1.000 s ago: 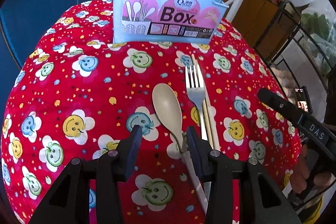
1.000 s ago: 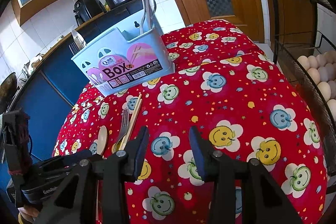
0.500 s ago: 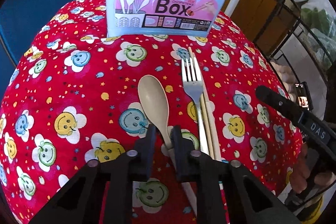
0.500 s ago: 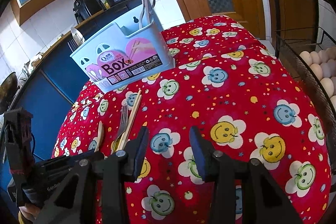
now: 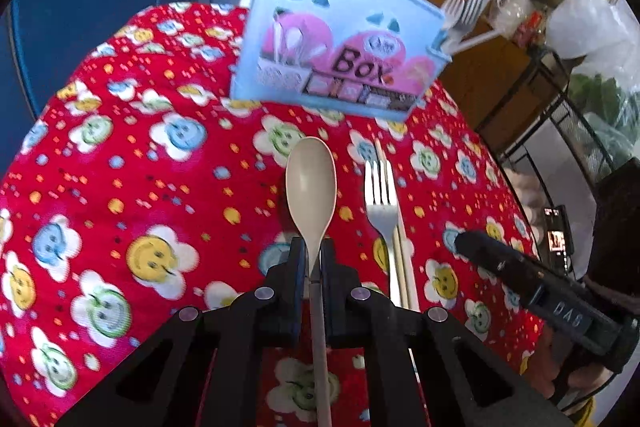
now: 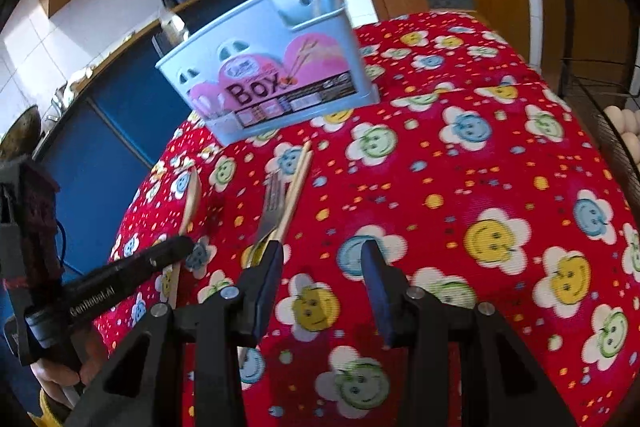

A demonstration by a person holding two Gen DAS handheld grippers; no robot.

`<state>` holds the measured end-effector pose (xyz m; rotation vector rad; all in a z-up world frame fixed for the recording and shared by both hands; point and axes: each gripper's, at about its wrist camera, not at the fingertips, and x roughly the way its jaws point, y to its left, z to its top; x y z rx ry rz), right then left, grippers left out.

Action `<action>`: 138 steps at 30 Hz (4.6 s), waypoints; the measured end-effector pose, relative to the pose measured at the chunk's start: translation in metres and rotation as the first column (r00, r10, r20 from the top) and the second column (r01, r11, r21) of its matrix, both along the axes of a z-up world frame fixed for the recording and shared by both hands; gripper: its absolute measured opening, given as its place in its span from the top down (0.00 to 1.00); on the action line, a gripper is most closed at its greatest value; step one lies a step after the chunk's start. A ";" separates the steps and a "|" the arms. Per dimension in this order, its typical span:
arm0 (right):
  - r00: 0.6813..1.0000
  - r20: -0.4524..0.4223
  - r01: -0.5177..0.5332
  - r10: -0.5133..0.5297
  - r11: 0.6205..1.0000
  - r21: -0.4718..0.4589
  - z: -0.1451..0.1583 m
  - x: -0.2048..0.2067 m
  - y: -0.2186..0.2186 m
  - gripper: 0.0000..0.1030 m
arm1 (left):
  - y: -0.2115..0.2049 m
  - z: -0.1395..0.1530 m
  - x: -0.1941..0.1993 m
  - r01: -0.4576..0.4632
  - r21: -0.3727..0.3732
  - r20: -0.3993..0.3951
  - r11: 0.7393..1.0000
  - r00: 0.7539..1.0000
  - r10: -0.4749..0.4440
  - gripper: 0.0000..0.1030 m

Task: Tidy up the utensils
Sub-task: 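Close the left tool on the handle of the wooden spoon, then grasp a wooden chopstick with the right tool while the left tool holds the spoon, then lift the spoon and chopstick with both tools and carry them over the blue holder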

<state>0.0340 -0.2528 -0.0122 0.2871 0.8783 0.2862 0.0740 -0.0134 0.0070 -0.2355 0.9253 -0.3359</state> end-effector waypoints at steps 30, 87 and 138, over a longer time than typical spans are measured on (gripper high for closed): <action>0.998 -0.056 0.016 -0.034 0.954 -0.299 -0.004 0.014 0.059 0.58 | 0.037 -0.002 0.000 -0.042 -0.097 0.035 0.994 0.998 0.046 0.93; 0.983 0.182 -0.013 0.020 0.999 -0.040 0.070 0.019 -0.004 0.94 | 0.015 0.068 0.002 0.002 -0.101 0.275 0.995 0.961 0.026 0.93; 0.867 0.492 0.082 -0.085 0.996 0.027 0.140 0.110 -0.008 0.94 | -0.014 0.158 0.109 -0.117 0.056 0.523 0.992 0.849 0.071 0.93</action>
